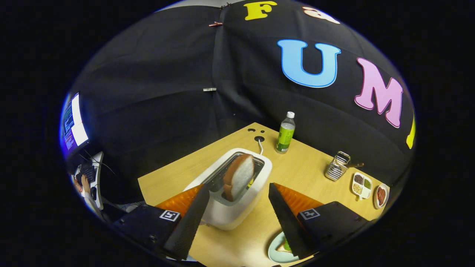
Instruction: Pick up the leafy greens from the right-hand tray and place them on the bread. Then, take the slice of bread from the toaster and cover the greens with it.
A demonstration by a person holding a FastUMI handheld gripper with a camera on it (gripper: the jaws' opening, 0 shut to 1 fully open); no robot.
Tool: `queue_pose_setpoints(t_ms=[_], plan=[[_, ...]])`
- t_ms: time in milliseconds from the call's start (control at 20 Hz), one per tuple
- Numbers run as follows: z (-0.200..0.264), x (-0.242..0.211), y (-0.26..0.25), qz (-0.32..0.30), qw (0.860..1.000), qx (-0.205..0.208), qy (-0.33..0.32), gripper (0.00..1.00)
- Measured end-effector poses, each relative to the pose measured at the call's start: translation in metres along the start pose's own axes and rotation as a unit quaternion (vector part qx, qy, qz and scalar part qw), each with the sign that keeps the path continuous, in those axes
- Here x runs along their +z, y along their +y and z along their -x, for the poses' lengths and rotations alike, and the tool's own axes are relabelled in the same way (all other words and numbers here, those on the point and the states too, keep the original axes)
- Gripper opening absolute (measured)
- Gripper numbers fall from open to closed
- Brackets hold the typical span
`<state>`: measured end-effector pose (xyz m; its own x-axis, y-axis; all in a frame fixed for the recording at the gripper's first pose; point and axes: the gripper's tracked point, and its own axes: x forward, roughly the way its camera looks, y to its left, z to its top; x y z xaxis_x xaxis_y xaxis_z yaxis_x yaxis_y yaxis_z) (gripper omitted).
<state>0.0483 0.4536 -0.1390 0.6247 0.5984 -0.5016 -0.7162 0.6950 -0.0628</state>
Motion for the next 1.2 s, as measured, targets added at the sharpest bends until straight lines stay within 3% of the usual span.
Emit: queue_pose_setpoints(t_ms=[200,500,600,800,900,1050,1200], plan=[[-0.033,0.002,0.004,0.018,1.000,-0.019,0.008,1.00],[-0.069,0.001,0.004,-0.018,0.999,-0.040,0.018,0.95],[-0.076,0.002,0.000,-0.030,0.998,-0.042,0.020,0.89],[-0.083,-0.006,-0.008,-0.027,0.997,-0.058,0.036,0.67],[-0.086,-0.012,-0.012,-0.016,0.997,-0.065,0.046,0.67],[-0.084,-0.016,-0.012,-0.006,0.996,-0.068,0.054,0.40],[-0.082,-0.018,-0.013,-0.017,0.996,-0.069,0.060,0.25]])
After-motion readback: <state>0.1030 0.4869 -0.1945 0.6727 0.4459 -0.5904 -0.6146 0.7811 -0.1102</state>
